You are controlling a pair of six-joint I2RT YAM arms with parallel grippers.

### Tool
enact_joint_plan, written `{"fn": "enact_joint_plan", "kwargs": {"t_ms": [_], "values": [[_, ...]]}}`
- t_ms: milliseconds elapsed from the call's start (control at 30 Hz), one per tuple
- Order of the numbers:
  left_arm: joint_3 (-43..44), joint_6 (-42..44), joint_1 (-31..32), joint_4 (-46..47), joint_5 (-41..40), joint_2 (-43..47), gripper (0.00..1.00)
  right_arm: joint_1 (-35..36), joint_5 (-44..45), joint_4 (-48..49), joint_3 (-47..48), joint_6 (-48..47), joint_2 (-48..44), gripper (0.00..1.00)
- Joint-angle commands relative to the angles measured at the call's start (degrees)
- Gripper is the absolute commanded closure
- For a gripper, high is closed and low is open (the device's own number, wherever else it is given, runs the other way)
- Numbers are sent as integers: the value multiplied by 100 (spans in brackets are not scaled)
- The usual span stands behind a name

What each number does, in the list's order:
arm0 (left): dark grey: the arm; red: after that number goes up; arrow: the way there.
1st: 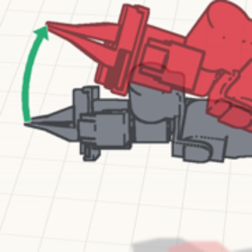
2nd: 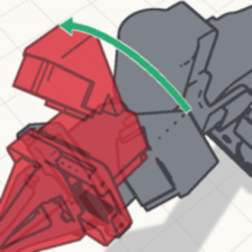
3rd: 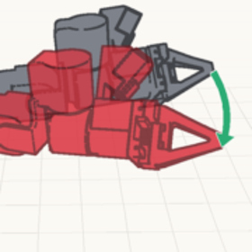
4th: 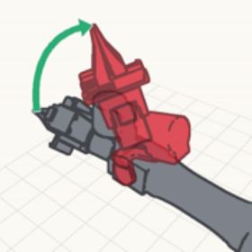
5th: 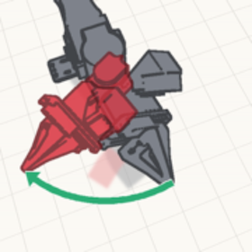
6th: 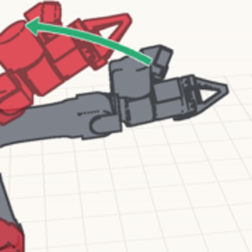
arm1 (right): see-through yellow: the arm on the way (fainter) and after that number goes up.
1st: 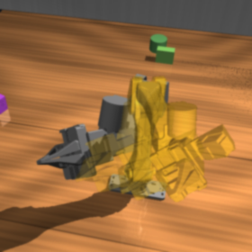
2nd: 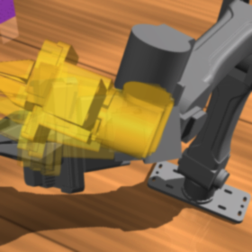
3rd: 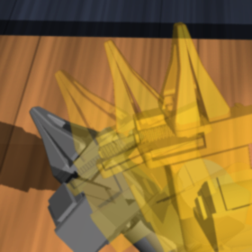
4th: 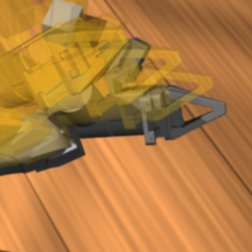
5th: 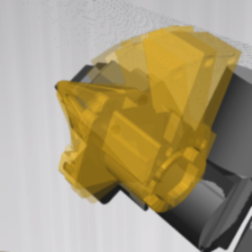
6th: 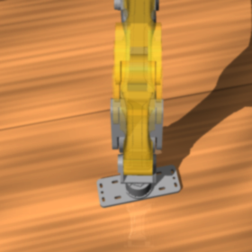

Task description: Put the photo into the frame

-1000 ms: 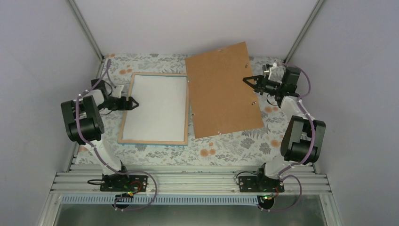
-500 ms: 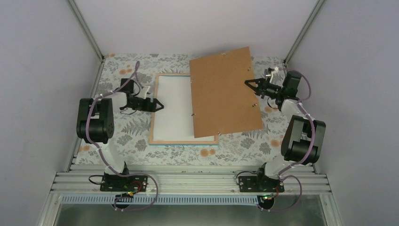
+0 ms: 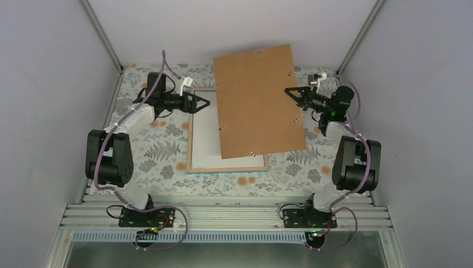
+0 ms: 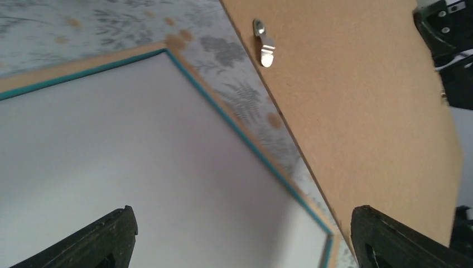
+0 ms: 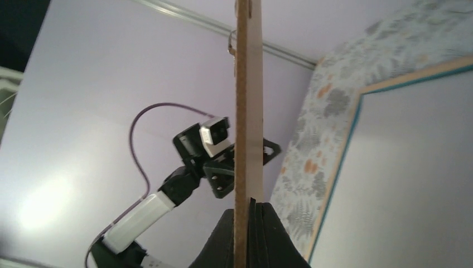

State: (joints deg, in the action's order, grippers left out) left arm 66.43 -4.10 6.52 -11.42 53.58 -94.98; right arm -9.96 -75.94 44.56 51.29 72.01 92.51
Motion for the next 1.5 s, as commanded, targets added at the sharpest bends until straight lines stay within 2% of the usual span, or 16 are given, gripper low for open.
{"fn": "enact_joint_plan", "kwargs": {"t_ms": [0, 100, 167, 333, 467, 600, 733, 833, 900, 1067, 1100, 1167, 1200, 1233, 1333, 1467], "values": [[373, -825, 114, 602, 599, 51, 5, 207, -76, 3571, 140, 2178, 153, 96], [766, -904, 117, 573, 902, 135, 5, 233, 173, 5325, 413, 3313, 516, 96], [854, -1070, 163, 788, 1095, 260, 7, 238, 316, 5806, 662, 3601, 617, 96], [924, -1388, 435, 1191, 1269, 572, 14, 264, 547, 5916, 906, 3704, 519, 96], [1096, -1503, 343, 1181, 1251, 632, 13, 271, 588, 6025, 910, 3812, 413, 96], [1225, -2060, 287, 1519, 1377, 599, 12, 275, 665, 6090, 877, 3835, 330, 96], [458, -3116, 530, 2542, 1479, 709, 12, 275, 783, 6046, 974, 3831, 329, 96], [-359, -4207, 672, 3870, 1501, 772, 13, 279, 862, 5963, 1072, 3813, 329, 96], [-606, -4823, 713, 4751, 1487, 754, 19, 275, 915, 5921, 1122, 3804, 329, 96], [-192, -5011, 785, 4994, 1442, 613, 41, 327, 952, 5947, 1158, 3788, 124, 96], [-30, -4934, 818, 4977, 1460, 571, 48, 378, 928, 5969, 1156, 3785, 119, 96], [430, -4455, 893, 4655, 1579, 491, 76, 446, 814, 6045, 1175, 3732, 106, 96], [739, -3948, 916, 4067, 1626, 476, 93, 467, 727, 6072, 1200, 3696, 95, 96], [1130, -3191, 918, 3278, 1633, 456, 97, 468, 636, 6096, 1226, 3652, 80, 96], [2203, -1099, 900, 906, 1392, 409, 98, 444, 270, 6087, 1309, 3377, 30, 95], [2742, -24, 847, -245, 1160, 477, 98, 436, -196, 5453, 1184, 2431, -185, 85]]}}
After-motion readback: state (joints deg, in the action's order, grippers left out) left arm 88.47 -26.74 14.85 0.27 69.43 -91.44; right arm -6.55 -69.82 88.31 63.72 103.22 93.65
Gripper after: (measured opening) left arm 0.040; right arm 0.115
